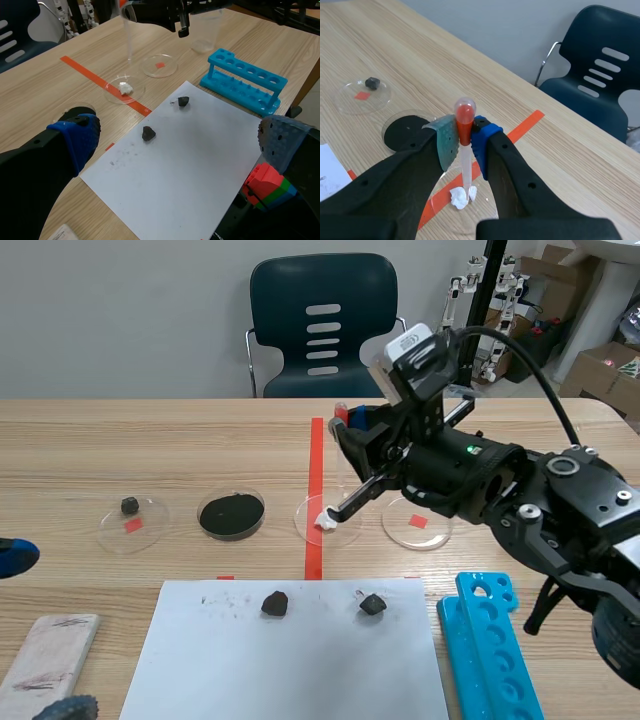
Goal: Squeeze the dropper onto the mineral
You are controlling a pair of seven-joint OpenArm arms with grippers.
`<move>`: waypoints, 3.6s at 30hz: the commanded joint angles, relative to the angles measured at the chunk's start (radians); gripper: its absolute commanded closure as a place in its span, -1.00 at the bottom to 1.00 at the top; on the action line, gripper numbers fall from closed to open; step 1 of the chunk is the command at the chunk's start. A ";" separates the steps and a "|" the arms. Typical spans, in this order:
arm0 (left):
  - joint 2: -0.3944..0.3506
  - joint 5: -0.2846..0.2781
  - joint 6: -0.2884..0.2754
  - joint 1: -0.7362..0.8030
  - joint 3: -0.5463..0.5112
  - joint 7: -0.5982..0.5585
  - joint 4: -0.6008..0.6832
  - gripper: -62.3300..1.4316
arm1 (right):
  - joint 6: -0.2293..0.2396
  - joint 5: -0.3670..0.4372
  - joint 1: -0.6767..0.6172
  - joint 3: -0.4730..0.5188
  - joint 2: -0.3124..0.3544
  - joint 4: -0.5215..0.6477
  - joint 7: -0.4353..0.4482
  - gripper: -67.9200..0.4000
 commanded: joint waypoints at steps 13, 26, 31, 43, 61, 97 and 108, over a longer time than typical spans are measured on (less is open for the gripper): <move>0.005 -0.013 -0.001 -0.003 0.000 -0.013 0.012 -1.00 | -0.005 -0.029 0.084 0.001 -0.087 -0.113 0.030 0.75; 0.005 -0.013 -0.001 -0.003 0.000 -0.013 0.012 -1.00 | -0.019 -0.050 0.094 0.001 -0.089 -0.142 0.049 0.75; 0.005 -0.013 -0.001 -0.003 0.000 -0.013 0.012 -1.00 | -0.019 -0.050 0.094 0.001 -0.089 -0.142 0.049 0.75; 0.005 -0.013 -0.001 -0.003 0.000 -0.013 0.012 -1.00 | -0.019 -0.050 0.094 0.001 -0.089 -0.142 0.049 0.76; 0.005 -0.013 -0.001 -0.003 0.000 -0.013 0.012 -1.00 | -0.024 -0.050 0.094 0.001 -0.089 -0.142 0.049 0.96; 0.005 -0.013 -0.001 -0.003 0.000 -0.013 0.012 -1.00 | -0.024 -0.050 0.094 0.001 -0.089 -0.142 0.049 0.96; 0.005 -0.013 -0.001 -0.003 0.000 -0.013 0.012 -1.00 | -0.024 -0.050 0.093 0.001 -0.089 -0.142 0.049 0.96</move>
